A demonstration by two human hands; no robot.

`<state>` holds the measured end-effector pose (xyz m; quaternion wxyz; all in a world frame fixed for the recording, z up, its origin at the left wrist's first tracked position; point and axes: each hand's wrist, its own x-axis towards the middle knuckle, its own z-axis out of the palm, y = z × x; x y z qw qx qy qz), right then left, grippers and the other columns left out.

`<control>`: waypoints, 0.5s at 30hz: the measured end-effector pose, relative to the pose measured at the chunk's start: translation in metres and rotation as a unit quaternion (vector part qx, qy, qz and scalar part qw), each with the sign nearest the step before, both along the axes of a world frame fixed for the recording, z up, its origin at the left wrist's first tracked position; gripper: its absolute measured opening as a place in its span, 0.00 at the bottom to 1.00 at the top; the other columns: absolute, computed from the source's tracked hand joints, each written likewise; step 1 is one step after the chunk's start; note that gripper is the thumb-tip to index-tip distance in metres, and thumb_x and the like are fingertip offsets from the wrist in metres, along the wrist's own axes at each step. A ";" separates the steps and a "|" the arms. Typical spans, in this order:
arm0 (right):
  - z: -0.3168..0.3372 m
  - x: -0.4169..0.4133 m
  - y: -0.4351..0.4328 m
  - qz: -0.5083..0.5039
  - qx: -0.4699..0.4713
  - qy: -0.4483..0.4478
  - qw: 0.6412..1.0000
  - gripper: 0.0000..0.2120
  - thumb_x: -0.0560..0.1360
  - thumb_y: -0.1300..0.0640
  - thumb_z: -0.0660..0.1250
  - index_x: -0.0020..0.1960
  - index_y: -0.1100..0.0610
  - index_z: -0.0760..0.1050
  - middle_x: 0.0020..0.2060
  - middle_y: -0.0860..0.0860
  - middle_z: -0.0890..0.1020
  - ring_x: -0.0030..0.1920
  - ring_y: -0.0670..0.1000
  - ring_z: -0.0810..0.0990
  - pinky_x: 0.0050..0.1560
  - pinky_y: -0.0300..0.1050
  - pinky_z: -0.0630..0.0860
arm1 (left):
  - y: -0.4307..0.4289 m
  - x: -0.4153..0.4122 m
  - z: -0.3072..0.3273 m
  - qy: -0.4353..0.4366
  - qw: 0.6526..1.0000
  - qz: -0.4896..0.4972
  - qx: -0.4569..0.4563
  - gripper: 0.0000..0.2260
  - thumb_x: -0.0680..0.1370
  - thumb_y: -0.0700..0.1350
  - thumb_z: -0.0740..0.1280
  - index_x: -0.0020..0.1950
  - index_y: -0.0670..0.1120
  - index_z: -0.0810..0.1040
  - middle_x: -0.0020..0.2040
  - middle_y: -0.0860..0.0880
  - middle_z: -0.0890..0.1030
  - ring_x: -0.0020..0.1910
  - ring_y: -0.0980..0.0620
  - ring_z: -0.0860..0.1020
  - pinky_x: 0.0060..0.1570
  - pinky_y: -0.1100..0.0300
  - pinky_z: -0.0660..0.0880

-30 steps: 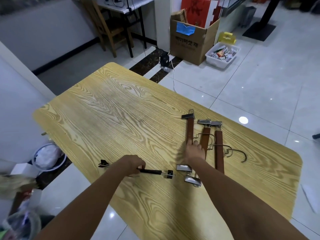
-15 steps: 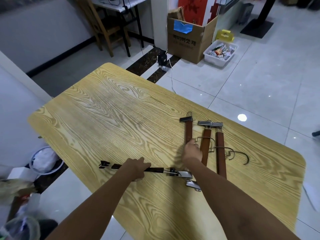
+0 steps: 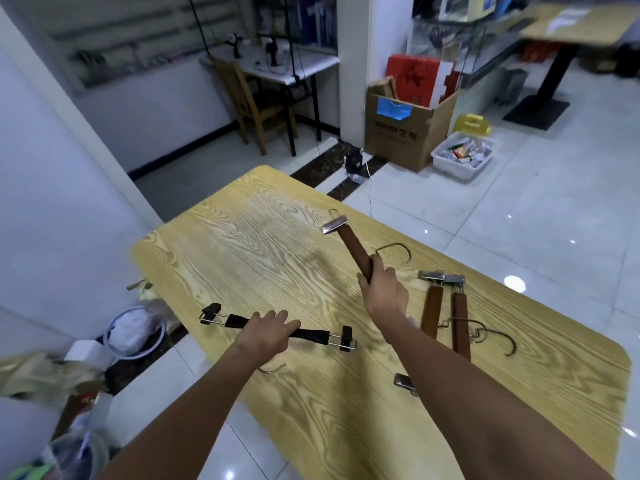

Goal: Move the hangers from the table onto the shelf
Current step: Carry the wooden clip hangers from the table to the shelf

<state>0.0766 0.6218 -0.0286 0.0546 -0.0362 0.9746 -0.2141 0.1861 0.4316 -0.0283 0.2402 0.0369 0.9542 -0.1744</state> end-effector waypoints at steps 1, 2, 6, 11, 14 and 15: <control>0.014 0.004 -0.007 0.029 0.002 0.026 0.999 0.20 0.81 0.47 0.56 0.70 0.52 0.60 0.54 0.57 0.75 0.46 0.60 0.80 0.39 0.47 0.71 | -0.006 0.009 0.010 0.012 1.000 0.008 -0.001 0.17 0.81 0.40 0.54 0.70 0.47 0.63 0.64 0.43 0.69 0.63 0.42 0.70 0.60 0.46 0.68; 0.028 0.008 -0.015 0.060 0.008 0.049 0.997 0.20 0.81 0.47 0.56 0.70 0.52 0.61 0.55 0.56 0.75 0.47 0.60 0.80 0.38 0.47 0.71 | -0.012 0.018 0.019 0.024 1.000 0.013 -0.002 0.17 0.81 0.41 0.54 0.70 0.47 0.63 0.64 0.44 0.69 0.62 0.42 0.70 0.60 0.46 0.68; 0.081 0.032 -0.057 0.183 0.019 0.124 0.975 0.18 0.80 0.50 0.58 0.68 0.55 0.65 0.59 0.54 0.72 0.54 0.57 0.78 0.42 0.48 0.72 | -0.043 0.060 0.058 0.074 0.997 0.030 -0.002 0.15 0.82 0.45 0.54 0.69 0.47 0.64 0.62 0.45 0.70 0.60 0.43 0.72 0.55 0.48 0.70; 0.144 0.091 -0.113 0.256 -0.003 0.160 0.954 0.16 0.79 0.53 0.58 0.65 0.58 0.66 0.58 0.54 0.72 0.52 0.58 0.78 0.41 0.48 0.70 | -0.081 0.121 0.113 0.116 0.990 0.085 -0.006 0.15 0.83 0.47 0.53 0.69 0.48 0.64 0.61 0.45 0.70 0.59 0.43 0.73 0.50 0.50 0.71; 0.181 0.130 -0.146 0.277 -0.043 0.165 0.946 0.16 0.78 0.54 0.59 0.63 0.59 0.67 0.58 0.55 0.73 0.52 0.59 0.78 0.44 0.50 0.72 | -0.105 0.166 0.140 0.114 0.986 0.118 0.006 0.16 0.82 0.47 0.54 0.70 0.50 0.64 0.63 0.45 0.70 0.62 0.43 0.72 0.54 0.49 0.71; 0.194 0.144 -0.156 0.291 -0.053 0.169 0.940 0.16 0.78 0.54 0.60 0.63 0.59 0.68 0.58 0.55 0.73 0.52 0.59 0.79 0.46 0.50 0.73 | -0.113 0.182 0.149 0.116 0.985 0.130 0.001 0.16 0.82 0.47 0.55 0.71 0.51 0.64 0.63 0.46 0.69 0.64 0.43 0.71 0.56 0.49 0.71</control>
